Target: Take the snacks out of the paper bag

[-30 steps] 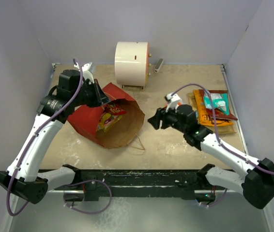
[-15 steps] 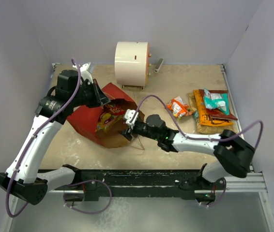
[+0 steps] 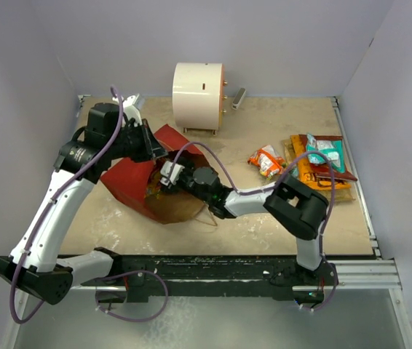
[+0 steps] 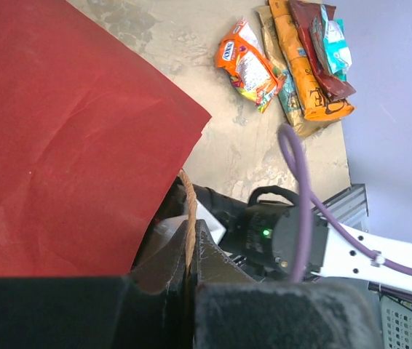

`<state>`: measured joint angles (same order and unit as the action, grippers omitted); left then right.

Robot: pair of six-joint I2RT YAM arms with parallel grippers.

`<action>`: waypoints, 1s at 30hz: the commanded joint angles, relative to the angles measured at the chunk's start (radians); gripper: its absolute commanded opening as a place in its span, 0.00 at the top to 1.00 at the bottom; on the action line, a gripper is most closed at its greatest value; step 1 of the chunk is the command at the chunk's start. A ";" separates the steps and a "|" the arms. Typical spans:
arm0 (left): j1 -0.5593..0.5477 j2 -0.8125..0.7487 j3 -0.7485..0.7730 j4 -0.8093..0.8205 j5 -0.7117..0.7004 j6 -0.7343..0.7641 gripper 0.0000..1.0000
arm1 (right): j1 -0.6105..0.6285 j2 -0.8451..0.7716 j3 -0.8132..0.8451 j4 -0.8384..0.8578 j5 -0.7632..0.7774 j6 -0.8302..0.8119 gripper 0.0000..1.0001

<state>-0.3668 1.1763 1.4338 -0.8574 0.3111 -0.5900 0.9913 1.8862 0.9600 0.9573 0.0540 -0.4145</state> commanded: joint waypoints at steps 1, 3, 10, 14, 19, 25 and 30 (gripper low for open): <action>0.000 -0.004 0.043 -0.006 0.027 0.010 1.00 | 0.004 0.077 0.107 0.150 0.133 -0.103 0.25; 0.000 -0.002 0.049 -0.020 0.026 0.022 1.00 | 0.004 0.122 0.135 0.154 0.145 -0.114 0.25; 0.000 0.018 0.098 -0.077 0.018 0.064 1.00 | 0.003 0.260 0.220 0.200 0.159 -0.154 0.31; 0.001 0.034 0.133 -0.120 -0.002 0.102 1.00 | 0.003 0.307 0.248 0.219 0.153 -0.172 0.38; 0.001 0.057 0.182 -0.169 -0.029 0.140 1.00 | 0.003 0.340 0.285 0.226 0.176 -0.169 0.57; 0.000 0.061 0.197 -0.177 -0.052 0.153 1.00 | 0.003 0.317 0.296 0.185 0.171 -0.145 0.90; 0.002 0.062 0.199 -0.164 -0.079 0.149 1.00 | 0.004 0.197 0.234 0.085 0.117 -0.004 1.00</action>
<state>-0.3668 1.2419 1.5871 -1.0370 0.2565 -0.4545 0.9913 2.2288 1.2243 1.0718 0.2031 -0.5365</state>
